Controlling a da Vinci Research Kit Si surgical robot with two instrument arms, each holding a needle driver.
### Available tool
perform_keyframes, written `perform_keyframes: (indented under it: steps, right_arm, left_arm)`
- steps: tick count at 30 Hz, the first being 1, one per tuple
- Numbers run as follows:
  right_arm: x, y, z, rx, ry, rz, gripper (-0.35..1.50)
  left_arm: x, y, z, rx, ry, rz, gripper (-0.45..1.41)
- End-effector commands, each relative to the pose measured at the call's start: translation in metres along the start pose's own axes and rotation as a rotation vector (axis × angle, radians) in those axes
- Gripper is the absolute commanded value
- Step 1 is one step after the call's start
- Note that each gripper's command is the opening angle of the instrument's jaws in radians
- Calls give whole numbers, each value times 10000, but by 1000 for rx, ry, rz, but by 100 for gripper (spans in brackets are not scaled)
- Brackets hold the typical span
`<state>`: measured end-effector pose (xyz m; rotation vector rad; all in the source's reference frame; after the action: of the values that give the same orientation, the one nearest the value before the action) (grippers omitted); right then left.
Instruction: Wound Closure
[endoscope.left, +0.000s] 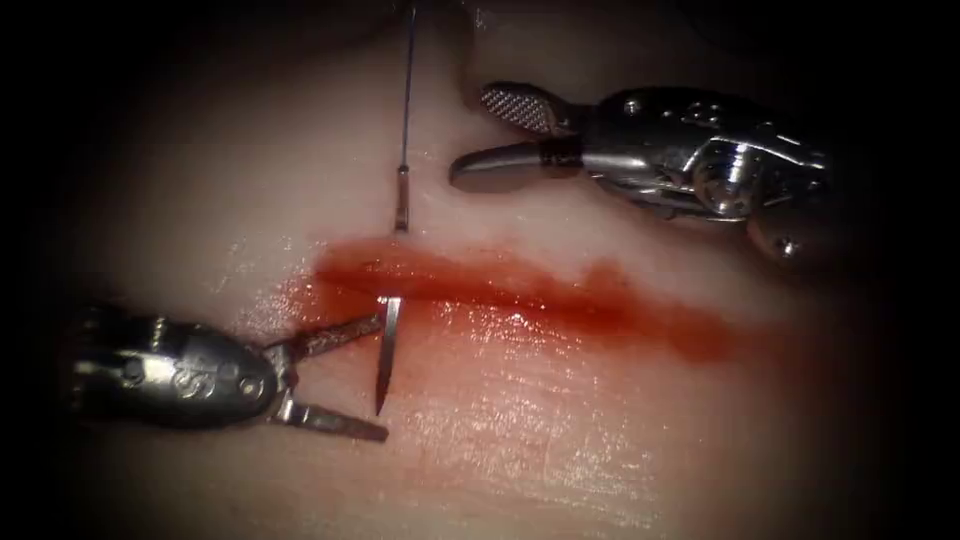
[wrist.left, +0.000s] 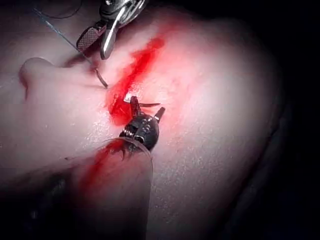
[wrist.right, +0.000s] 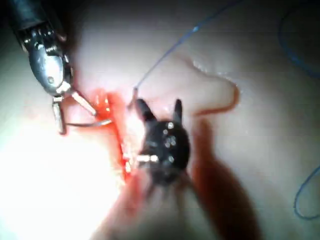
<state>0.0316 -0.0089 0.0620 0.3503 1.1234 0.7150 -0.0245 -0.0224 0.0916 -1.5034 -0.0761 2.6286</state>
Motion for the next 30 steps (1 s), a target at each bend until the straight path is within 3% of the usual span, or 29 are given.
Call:
perform_keyframes:
  steps: [1, 13, 16, 20, 22, 23, 30]
  right_arm:
    - [-11, 0, 8, 1, -1, -3, 84]
    - [-21, 1, 14, -4, 0, -12, 76]
    - [-21, 1, 14, -5, 0, -12, 73]
    - [-21, 1, 14, -5, 0, -12, 69]
    - [-21, 1, 14, -5, 0, -12, 68]
    - [-21, 1, 14, -5, 0, -12, 68]
    - [-21, 1, 13, -4, 0, -12, 64]
  left_arm:
    - [-3, 7, 9, 4, 5, 4, 64]
    - [-19, -12, 30, 2, 14, 45, 57]
    - [-24, -11, 28, 1, 15, 50, 36]
    - [-23, -6, 24, 1, 15, 49, -13]
    - [-20, -3, 23, 2, 14, 48, -27]
    - [-14, 2, 22, 3, 13, 44, -45]
    - [13, 16, 18, 4, 12, 31, -45]
